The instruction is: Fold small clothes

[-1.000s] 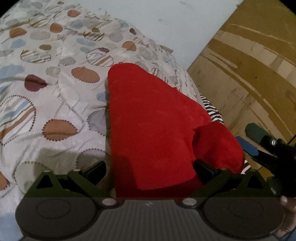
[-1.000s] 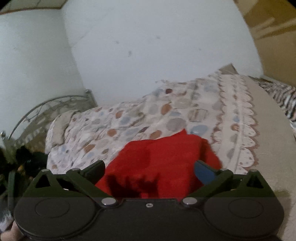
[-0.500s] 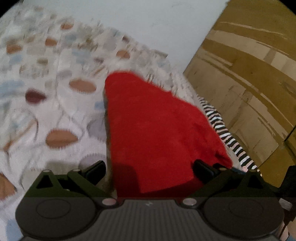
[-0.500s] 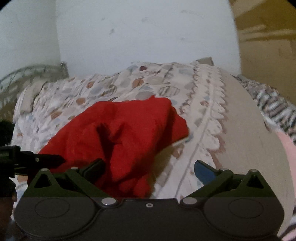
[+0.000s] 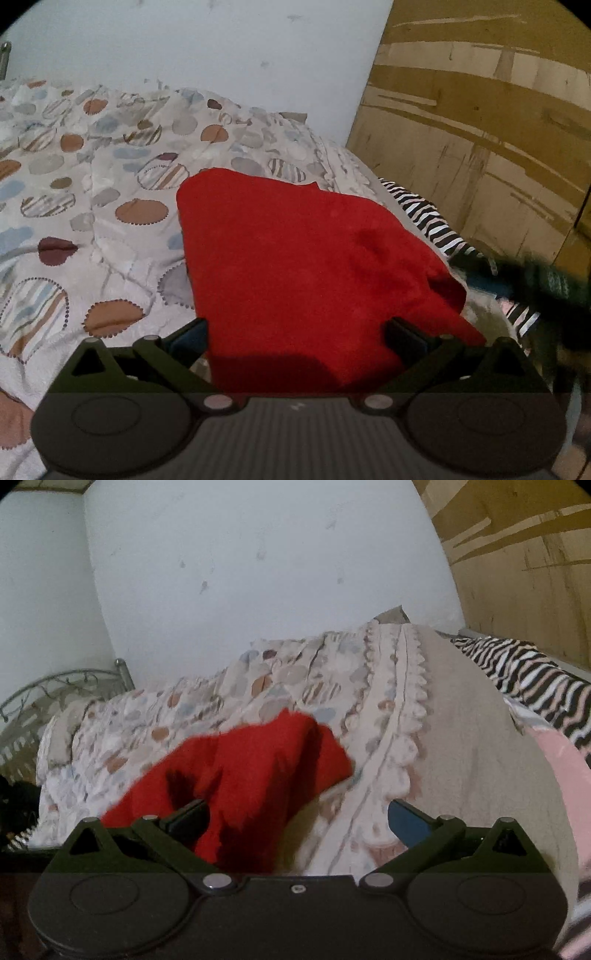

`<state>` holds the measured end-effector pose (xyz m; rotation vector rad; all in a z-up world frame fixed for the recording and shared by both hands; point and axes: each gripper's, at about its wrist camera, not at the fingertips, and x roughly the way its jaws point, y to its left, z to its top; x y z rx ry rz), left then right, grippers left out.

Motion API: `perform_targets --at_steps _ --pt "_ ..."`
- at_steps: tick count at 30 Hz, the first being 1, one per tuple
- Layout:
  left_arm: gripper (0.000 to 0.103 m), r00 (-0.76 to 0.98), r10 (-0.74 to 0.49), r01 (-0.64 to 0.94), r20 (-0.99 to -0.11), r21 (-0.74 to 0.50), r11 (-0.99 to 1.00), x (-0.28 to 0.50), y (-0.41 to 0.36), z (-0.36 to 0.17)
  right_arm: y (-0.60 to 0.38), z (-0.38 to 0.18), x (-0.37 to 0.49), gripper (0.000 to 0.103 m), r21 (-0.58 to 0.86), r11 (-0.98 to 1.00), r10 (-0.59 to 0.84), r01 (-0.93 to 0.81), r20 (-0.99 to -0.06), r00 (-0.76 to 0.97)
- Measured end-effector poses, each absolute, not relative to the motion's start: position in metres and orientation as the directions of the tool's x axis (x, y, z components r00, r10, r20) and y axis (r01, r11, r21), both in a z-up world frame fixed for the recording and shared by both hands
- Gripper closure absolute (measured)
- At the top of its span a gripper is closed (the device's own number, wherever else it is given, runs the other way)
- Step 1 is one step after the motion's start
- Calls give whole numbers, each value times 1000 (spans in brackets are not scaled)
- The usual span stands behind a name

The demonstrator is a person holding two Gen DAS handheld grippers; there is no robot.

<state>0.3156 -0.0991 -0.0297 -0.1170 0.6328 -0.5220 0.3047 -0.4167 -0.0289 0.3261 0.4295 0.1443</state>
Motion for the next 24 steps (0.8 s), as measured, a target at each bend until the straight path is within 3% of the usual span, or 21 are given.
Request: perform_targets --at_steps 3,8,11,16,19,24 --pt "0 687 -495 430 -533 -252 867 313 -100 -31 -421 -20 340 11 376 921 257 -102 -389 884" --pt "0 679 -499 430 -538 -259 865 315 -99 -30 -413 -20 406 63 359 924 302 -130 -481 823" --pt "0 673 -505 424 -541 -278 862 318 -97 -31 -411 -15 432 86 380 914 327 -139 -492 807" --pt "0 660 -525 414 -537 -323 851 323 -90 -34 -380 28 449 90 227 914 404 -336 -434 805" --pt "0 650 -536 399 -539 -358 844 328 -87 -36 -360 46 457 91 123 900 426 -418 -453 783" --pt "0 647 -528 389 -550 -358 849 332 -90 -35 -360 54 473 91 114 892 432 -438 -503 749"
